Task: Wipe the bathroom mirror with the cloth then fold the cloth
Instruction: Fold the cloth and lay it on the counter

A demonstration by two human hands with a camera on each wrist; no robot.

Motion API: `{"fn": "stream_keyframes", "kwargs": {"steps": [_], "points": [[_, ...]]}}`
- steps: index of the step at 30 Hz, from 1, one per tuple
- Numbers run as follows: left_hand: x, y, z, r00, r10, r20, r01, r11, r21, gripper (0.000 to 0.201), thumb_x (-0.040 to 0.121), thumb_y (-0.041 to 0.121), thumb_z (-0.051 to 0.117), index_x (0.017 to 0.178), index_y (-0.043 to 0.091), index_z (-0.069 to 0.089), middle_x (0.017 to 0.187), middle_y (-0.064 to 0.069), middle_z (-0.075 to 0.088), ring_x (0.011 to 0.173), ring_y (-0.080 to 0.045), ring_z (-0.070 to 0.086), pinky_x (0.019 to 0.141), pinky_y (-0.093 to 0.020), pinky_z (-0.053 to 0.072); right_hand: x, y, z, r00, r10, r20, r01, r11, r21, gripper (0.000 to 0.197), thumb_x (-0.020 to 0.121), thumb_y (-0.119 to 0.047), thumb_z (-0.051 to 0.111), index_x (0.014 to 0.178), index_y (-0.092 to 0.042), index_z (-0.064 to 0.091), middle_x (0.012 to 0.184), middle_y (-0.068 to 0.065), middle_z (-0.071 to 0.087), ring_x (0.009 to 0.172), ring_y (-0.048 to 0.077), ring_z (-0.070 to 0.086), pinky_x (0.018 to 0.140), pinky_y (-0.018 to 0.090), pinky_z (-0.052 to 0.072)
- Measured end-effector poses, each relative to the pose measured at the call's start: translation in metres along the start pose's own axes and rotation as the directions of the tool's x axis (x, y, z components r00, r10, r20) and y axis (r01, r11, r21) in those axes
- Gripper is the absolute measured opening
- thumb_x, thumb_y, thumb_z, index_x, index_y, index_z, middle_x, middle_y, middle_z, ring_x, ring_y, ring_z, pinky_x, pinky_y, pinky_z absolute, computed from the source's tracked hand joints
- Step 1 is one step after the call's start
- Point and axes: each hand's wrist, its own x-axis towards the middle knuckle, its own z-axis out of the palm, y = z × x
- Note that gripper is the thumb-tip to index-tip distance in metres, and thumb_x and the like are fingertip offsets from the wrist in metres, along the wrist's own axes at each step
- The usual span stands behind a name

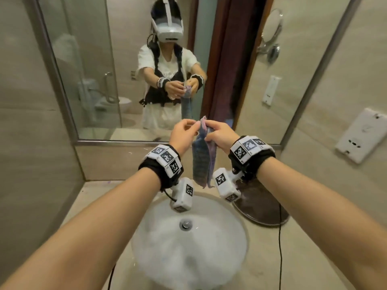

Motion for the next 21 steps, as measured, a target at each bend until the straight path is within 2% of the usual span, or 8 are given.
{"fn": "stream_keyframes", "kwargs": {"steps": [2, 5, 8, 13, 16, 18, 20, 21], "points": [[-0.011, 0.005, 0.035, 1.0, 0.006, 0.029, -0.006, 1.0, -0.009, 0.022, 0.09, 0.023, 0.058, 0.1, 0.004, 0.061, 0.099, -0.013, 0.065, 0.092, -0.02, 0.062, 0.08, -0.029, 0.05, -0.016, 0.011, -0.027, 1.0, -0.01, -0.007, 0.009, 1.0, -0.013, 0.059, 0.076, 0.02, 0.047, 0.129, -0.003, 0.054, 0.13, 0.019, 0.056, 0.122, 0.031, 0.052, 0.1, 0.038, 0.045], [-0.027, 0.008, 0.083, 0.998, 0.022, 0.051, -0.02, 0.999, -0.036, 0.016, 0.087, 0.019, 0.063, 0.096, 0.006, 0.062, 0.098, -0.013, 0.066, 0.092, -0.021, 0.062, 0.085, -0.036, 0.052, -0.037, 0.031, -0.064, 0.999, -0.021, -0.033, 0.02, 0.999, -0.031, 0.062, 0.075, 0.02, 0.048, 0.132, -0.002, 0.052, 0.134, 0.016, 0.054, 0.126, 0.028, 0.049, 0.091, 0.026, 0.043], [-0.043, 0.006, 0.124, 0.998, 0.036, 0.041, -0.037, 0.999, 0.006, 0.017, 0.082, 0.012, 0.067, 0.097, 0.006, 0.061, 0.095, -0.012, 0.065, 0.087, -0.018, 0.061, 0.073, -0.024, 0.05, -0.058, 0.051, -0.096, 0.999, -0.027, -0.044, 0.025, 0.999, -0.038, 0.064, 0.076, 0.021, 0.048, 0.136, -0.002, 0.047, 0.137, 0.016, 0.051, 0.128, 0.026, 0.047, 0.087, 0.019, 0.039], [-0.063, -0.001, 0.182, 1.0, 0.006, -0.003, -0.006, 0.999, 0.053, 0.011, 0.079, 0.002, 0.066, 0.089, -0.001, 0.065, 0.082, -0.01, 0.063, 0.073, -0.015, 0.056, 0.067, -0.022, 0.046, -0.084, 0.088, -0.139, 0.998, -0.003, -0.067, -0.003, 0.996, -0.093, 0.064, 0.079, 0.015, 0.051, 0.139, -0.006, 0.043, 0.141, 0.012, 0.048, 0.13, 0.024, 0.046, 0.103, 0.029, 0.041], [-0.067, -0.004, 0.208, 1.0, -0.017, 0.014, 0.015, 0.994, 0.108, 0.005, 0.078, 0.002, 0.064, 0.078, 0.007, 0.064, 0.081, -0.015, 0.064, 0.076, -0.023, 0.059, 0.072, -0.033, 0.048, -0.094, 0.106, -0.16, 0.997, 0.019, -0.081, -0.026, 0.996, -0.091, 0.066, 0.08, 0.014, 0.053, 0.14, -0.007, 0.042, 0.141, 0.011, 0.048, 0.129, 0.024, 0.047, 0.093, 0.023, 0.041], [-0.07, -0.006, 0.222, 0.999, -0.029, 0.043, 0.024, 0.994, 0.11, 0.015, 0.08, 0.001, 0.062, 0.07, 0.013, 0.06, 0.084, -0.017, 0.065, 0.081, -0.03, 0.063, 0.079, -0.039, 0.051, -0.102, 0.116, -0.171, 0.993, 0.048, -0.112, -0.055, 0.997, -0.06, 0.065, 0.08, 0.014, 0.053, 0.14, -0.008, 0.042, 0.14, 0.011, 0.048, 0.128, 0.024, 0.047, 0.088, 0.021, 0.04], [-0.074, -0.008, 0.233, 0.996, -0.033, 0.081, 0.026, 0.996, 0.083, 0.022, 0.084, -0.001, 0.058, 0.069, 0.015, 0.055, 0.084, -0.015, 0.062, 0.078, -0.027, 0.062, 0.072, -0.032, 0.053, -0.11, 0.123, -0.18, 0.984, 0.08, -0.158, -0.079, 0.997, 0.012, 0.063, 0.08, 0.016, 0.052, 0.138, -0.007, 0.045, 0.135, 0.011, 0.05, 0.125, 0.024, 0.047, 0.087, 0.022, 0.041], [-0.076, -0.009, 0.238, 0.995, -0.024, 0.093, 0.018, 0.997, 0.072, 0.022, 0.085, -0.002, 0.056, 0.071, 0.014, 0.054, 0.084, -0.013, 0.06, 0.074, -0.022, 0.06, 0.065, -0.023, 0.052, -0.113, 0.127, -0.184, 0.978, 0.098, -0.185, -0.091, 0.995, 0.047, 0.062, 0.079, 0.017, 0.051, 0.136, -0.006, 0.046, 0.131, 0.011, 0.051, 0.122, 0.023, 0.048, 0.09, 0.024, 0.043]]}}
